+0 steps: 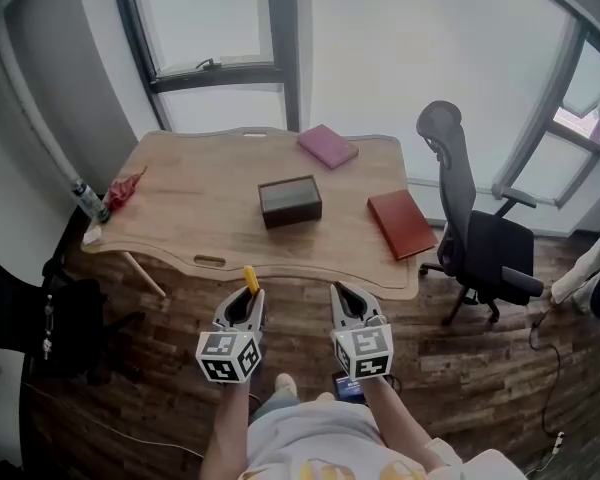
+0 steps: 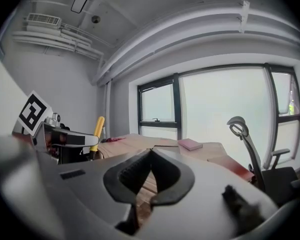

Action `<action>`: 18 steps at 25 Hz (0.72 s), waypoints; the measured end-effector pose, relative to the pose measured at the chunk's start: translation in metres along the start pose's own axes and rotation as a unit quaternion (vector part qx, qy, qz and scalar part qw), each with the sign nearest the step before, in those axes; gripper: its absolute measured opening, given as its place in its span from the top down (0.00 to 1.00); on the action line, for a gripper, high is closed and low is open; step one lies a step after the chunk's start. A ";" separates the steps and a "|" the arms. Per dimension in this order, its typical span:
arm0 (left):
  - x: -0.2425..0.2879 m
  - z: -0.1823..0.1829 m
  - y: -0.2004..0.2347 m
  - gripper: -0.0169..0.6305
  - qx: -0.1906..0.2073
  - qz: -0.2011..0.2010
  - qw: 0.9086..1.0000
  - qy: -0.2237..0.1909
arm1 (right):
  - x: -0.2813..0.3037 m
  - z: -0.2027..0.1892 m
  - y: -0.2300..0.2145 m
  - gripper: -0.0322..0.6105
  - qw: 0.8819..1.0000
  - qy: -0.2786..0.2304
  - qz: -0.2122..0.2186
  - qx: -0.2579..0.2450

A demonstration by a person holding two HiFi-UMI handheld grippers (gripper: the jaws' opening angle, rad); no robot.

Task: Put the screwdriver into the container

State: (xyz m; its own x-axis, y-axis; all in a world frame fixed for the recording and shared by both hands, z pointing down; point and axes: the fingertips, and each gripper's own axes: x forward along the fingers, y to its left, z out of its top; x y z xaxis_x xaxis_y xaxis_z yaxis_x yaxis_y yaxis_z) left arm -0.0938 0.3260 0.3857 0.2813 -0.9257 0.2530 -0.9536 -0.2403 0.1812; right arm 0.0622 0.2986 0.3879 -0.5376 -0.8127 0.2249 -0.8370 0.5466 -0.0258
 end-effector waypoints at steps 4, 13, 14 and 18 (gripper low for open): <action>0.001 -0.002 0.002 0.85 -0.009 0.009 1.000 0.006 | 0.001 0.000 -0.004 0.90 1.000 -0.001 -0.001 0.012; 0.006 -0.002 -0.003 0.85 -0.011 0.004 1.000 0.001 | 0.011 -0.001 -0.006 0.90 1.000 -0.001 0.010 0.009; 0.010 -0.002 -0.002 0.85 -0.010 0.006 1.000 0.002 | 0.014 -0.002 -0.009 0.90 1.000 0.000 0.009 0.010; 0.028 0.005 0.007 0.85 -0.007 0.008 1.000 0.001 | 0.036 -0.003 -0.018 0.90 1.000 0.005 0.008 0.011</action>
State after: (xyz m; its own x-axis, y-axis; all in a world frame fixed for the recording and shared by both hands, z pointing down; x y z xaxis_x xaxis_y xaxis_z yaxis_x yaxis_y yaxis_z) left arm -0.0935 0.2964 0.3897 0.2656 -0.9287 0.2589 -0.9567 -0.2208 0.1895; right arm 0.0581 0.2604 0.3992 -0.5503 -0.8018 0.2331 -0.8302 0.5551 -0.0509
